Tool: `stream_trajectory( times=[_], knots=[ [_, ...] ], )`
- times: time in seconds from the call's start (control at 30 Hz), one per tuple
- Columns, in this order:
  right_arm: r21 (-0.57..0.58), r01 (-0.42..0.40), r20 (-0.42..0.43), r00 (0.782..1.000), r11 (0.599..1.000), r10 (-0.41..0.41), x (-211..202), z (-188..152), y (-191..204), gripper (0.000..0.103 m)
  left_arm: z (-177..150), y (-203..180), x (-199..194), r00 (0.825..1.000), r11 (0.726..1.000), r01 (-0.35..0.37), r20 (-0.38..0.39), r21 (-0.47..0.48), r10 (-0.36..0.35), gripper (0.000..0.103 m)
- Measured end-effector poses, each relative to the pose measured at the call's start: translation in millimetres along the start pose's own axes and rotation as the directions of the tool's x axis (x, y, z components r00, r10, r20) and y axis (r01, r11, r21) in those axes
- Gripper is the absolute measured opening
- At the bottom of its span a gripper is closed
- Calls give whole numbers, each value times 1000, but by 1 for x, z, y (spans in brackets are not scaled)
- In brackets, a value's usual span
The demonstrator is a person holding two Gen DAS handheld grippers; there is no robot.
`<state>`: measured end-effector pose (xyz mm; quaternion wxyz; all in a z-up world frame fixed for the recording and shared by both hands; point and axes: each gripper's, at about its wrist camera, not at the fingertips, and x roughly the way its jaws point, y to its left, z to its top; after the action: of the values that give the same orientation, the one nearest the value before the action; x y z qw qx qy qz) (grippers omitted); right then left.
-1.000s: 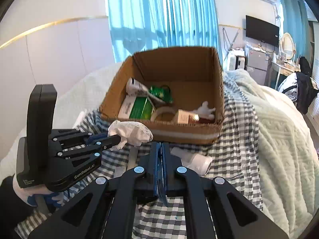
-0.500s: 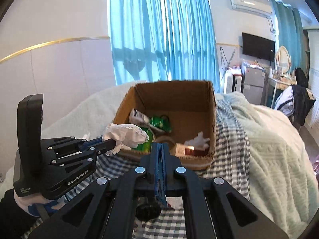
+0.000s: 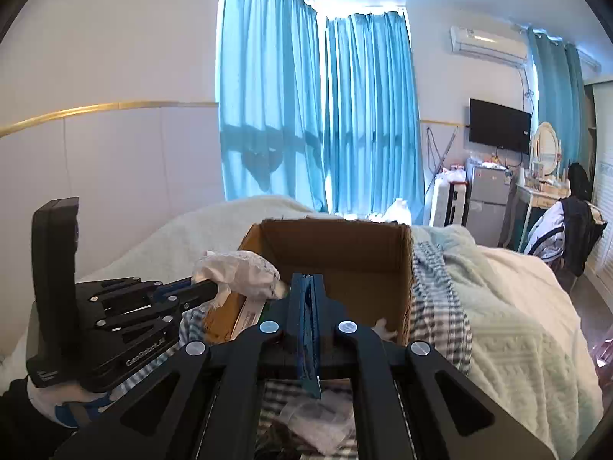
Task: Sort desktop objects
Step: 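Carry the white cloth and teal blister pack over the cardboard box with both grippers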
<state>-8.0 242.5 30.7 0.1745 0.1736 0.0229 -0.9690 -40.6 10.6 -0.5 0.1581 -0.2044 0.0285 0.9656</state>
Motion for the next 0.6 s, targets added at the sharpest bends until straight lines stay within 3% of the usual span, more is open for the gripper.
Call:
stream_trajectory(
  times=[0.4, 0.6],
  knots=[
    [-19, 15, 55, 998, 1000, -14, 31, 30, -15, 2, 22, 9, 38, 999, 1000, -30, 24, -1, 30, 7],
    [-16, 34, 68, 997, 999, -33, 57, 28, -22, 2, 17, 20, 69, 999, 998, -53, 7, -27, 54, 7]
  ],
)
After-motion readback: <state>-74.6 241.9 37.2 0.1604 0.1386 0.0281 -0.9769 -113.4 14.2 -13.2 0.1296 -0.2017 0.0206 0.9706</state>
